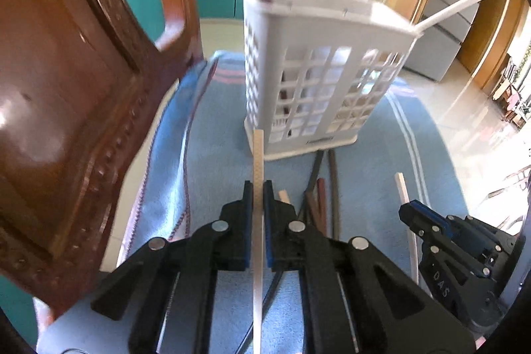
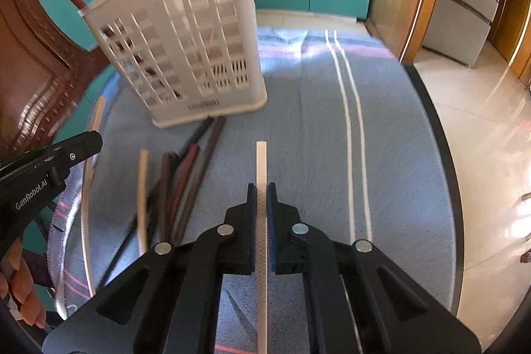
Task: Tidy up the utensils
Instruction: 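Close the right tool on a light wooden chopstick while the left tool grasps another, then raise both chopsticks over the white holder, lower them in, open both tools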
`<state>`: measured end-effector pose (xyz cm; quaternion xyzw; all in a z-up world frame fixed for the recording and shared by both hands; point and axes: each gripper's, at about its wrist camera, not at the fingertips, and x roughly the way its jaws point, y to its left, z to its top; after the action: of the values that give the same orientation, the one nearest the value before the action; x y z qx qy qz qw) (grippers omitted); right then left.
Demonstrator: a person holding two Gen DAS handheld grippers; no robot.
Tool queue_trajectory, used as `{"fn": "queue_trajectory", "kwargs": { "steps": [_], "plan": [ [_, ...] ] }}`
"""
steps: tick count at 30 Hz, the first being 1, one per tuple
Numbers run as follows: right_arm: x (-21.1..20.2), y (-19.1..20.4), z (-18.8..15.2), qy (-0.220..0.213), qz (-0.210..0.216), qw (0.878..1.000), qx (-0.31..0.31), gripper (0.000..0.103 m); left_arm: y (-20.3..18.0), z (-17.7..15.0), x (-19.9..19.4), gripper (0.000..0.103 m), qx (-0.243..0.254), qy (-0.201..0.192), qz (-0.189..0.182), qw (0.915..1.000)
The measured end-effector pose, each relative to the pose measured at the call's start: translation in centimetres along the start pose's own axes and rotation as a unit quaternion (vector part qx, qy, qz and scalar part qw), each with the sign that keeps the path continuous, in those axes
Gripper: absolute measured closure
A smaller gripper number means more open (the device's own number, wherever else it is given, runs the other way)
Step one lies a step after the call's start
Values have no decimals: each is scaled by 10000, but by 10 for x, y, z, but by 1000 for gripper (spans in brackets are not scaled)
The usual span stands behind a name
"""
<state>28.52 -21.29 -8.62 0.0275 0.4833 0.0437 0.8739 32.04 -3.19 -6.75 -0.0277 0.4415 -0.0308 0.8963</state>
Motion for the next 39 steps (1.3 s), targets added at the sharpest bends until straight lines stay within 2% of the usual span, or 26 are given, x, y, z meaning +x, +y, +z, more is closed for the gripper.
{"fn": "queue_trajectory", "kwargs": {
  "steps": [4, 8, 14, 18, 21, 22, 25, 28, 30, 33, 36, 39],
  "plan": [
    [-21, -1, 5, -318, 115, 9994, 10, 96, -6, 3, -19, 96, -4, -321, -6, 9995],
    [-54, -7, 13, -658, 452, 9968, 98, 96, -6, 12, -57, 96, -18, -728, -316, 9968],
    [-118, -19, 25, -1324, 973, 9860, 285, 96, 2, 34, -115, 96, -21, -1388, -786, 9872],
    [-153, -23, 33, -1764, 1107, 9775, 336, 96, 2, 54, -157, 96, 72, -1964, -976, 9756],
    [-177, -25, 49, -2111, 1174, 9696, 381, 96, 5, 71, -186, 96, -6, -2405, -1054, 9649],
    [-184, -24, 55, -2202, 1171, 9677, 374, 96, 7, 80, -197, 96, -73, -2614, -1110, 9588],
    [-206, -21, 79, -2548, 1199, 9589, 354, 96, 10, 93, -217, 96, -220, -3044, -1144, 9454],
    [-218, -18, 104, -2825, 1183, 9513, 346, 96, 15, 102, -226, 96, -494, -3509, -1004, 9297],
    [-224, -16, 111, -2982, 1202, 9460, 401, 96, 20, 106, -224, 96, -649, -3610, -983, 9251],
    [-229, -20, 124, -3199, 1177, 9383, 588, 96, 22, 116, -208, 96, -812, -3556, -923, 9265],
    [-228, -26, 132, -3371, 1396, 9274, 819, 96, 22, 129, -189, 96, -794, -3536, -724, 9292],
    [-223, -30, 134, -3662, 1320, 9160, 971, 96, 16, 139, -161, 96, -685, -3322, -563, 9390]
  ]
}}
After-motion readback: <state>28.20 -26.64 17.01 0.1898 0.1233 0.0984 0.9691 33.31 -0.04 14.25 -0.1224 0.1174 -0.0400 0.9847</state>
